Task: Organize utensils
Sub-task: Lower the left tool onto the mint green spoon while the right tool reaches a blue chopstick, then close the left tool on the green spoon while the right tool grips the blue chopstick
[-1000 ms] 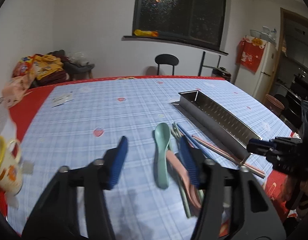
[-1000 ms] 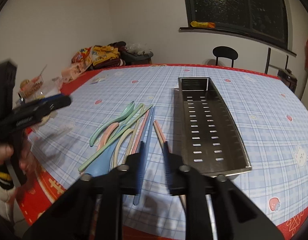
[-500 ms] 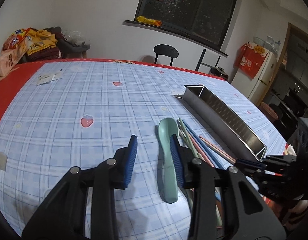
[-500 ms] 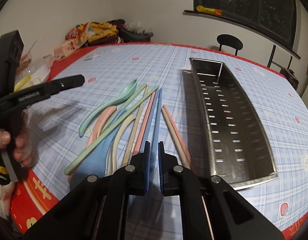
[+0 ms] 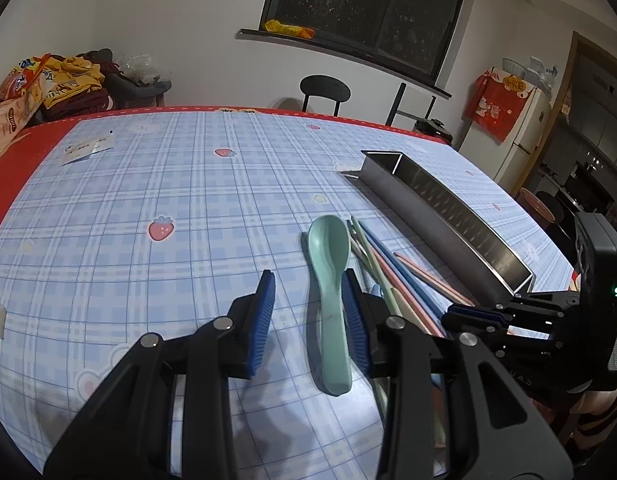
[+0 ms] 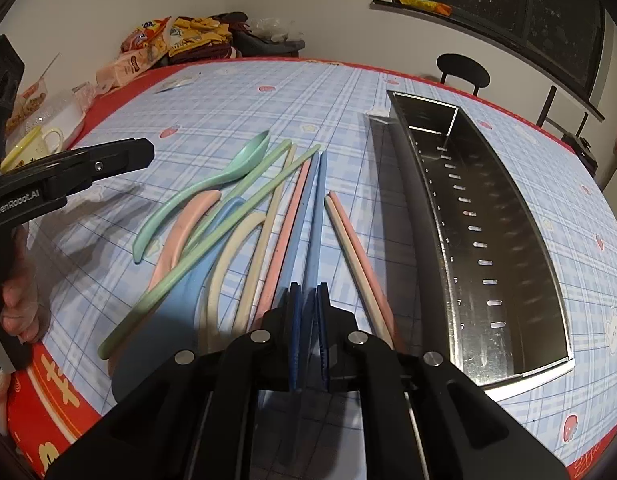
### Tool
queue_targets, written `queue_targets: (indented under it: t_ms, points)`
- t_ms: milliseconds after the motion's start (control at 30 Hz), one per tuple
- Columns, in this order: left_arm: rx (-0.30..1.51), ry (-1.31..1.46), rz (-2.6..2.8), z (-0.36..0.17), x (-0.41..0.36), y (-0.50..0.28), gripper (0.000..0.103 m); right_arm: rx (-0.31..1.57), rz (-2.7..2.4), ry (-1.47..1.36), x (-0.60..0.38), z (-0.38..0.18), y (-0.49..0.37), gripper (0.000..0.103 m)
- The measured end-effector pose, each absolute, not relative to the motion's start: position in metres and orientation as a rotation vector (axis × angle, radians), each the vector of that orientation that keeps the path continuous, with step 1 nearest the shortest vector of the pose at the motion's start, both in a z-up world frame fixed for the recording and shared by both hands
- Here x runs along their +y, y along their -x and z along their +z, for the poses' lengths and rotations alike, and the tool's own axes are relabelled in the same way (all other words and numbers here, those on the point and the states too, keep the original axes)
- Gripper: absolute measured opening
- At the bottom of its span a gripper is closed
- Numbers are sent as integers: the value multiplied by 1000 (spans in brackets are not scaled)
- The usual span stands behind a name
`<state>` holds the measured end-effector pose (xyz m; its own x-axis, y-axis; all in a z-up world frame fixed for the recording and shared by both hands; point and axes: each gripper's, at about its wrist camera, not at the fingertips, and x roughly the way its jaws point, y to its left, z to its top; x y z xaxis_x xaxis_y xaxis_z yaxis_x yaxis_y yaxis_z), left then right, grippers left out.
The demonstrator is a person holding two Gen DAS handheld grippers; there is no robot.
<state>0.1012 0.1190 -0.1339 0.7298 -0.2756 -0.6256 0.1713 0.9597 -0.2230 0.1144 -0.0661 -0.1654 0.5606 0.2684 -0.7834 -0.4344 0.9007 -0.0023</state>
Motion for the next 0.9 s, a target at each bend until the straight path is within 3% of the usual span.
queue_targets:
  t_ms: [900]
  points:
    - [828,-15,-242,-153,86,-110,32,879,462,172,-70,-165,-116,9]
